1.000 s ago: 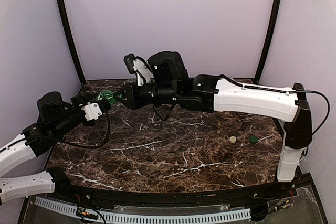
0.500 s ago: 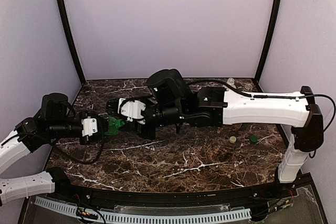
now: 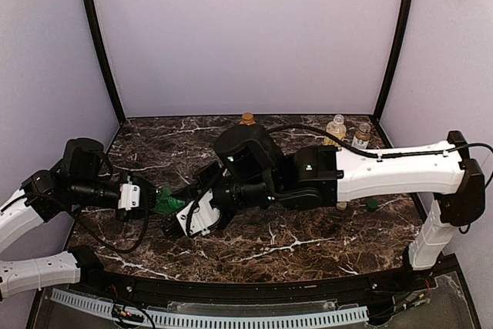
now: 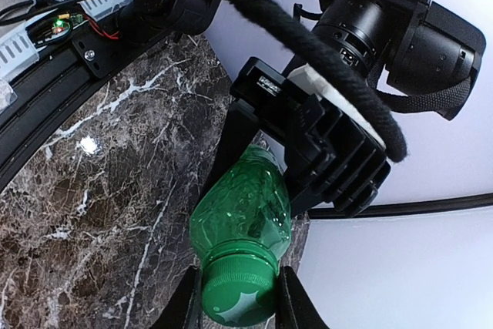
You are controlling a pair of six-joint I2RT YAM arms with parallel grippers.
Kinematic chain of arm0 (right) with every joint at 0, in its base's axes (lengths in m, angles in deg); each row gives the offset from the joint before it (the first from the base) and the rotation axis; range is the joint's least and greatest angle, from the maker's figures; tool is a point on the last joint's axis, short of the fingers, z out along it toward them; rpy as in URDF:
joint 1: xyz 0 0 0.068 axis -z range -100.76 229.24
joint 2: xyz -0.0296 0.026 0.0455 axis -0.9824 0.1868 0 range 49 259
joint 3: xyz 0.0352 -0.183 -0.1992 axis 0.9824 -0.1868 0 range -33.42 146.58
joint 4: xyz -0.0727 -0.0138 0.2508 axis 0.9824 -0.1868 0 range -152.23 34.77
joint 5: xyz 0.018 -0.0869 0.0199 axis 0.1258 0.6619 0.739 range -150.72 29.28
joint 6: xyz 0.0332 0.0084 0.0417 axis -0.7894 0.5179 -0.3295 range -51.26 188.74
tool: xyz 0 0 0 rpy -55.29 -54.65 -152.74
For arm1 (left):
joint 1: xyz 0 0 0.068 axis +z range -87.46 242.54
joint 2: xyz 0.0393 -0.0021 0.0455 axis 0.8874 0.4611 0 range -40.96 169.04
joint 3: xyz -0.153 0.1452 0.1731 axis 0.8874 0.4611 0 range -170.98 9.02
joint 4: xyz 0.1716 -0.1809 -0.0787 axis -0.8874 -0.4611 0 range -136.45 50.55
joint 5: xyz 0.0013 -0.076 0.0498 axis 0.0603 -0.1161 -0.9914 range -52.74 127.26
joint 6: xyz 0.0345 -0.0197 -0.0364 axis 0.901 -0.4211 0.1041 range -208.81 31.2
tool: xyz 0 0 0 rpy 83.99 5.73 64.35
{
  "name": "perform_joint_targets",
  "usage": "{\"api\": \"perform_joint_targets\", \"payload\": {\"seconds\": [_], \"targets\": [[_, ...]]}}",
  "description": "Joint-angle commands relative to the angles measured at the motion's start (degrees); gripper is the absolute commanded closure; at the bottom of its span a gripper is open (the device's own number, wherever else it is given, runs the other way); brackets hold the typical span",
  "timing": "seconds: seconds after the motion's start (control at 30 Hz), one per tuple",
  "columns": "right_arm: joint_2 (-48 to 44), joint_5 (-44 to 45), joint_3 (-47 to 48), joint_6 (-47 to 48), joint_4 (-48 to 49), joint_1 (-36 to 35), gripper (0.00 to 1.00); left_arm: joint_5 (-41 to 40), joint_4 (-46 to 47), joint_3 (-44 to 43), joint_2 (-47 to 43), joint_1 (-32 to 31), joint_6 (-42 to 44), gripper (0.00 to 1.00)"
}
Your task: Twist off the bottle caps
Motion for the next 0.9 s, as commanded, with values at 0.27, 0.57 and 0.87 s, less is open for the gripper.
{"api": "perform_joint_targets", "payload": {"seconds": [0.27,0.57,0.87], "targets": [[-2.53,7.87,-3.12,6.23,8.64,0.50,0.80,3.05,-3.03,-0.93,-0.88,-0.32,0.67,0.89],[-3.96,8.20,-4.45,3.93,12.03,0.41,0.47,2.23,-2.27,-0.68,-1.09,-0.36,-0.10,0.90],[-11.17,3.06,-9.63,-7.95,15.36,0.40,0.27,-9.46,11.55,2.53,-1.95,-0.36,-6.34,0.90]]}}
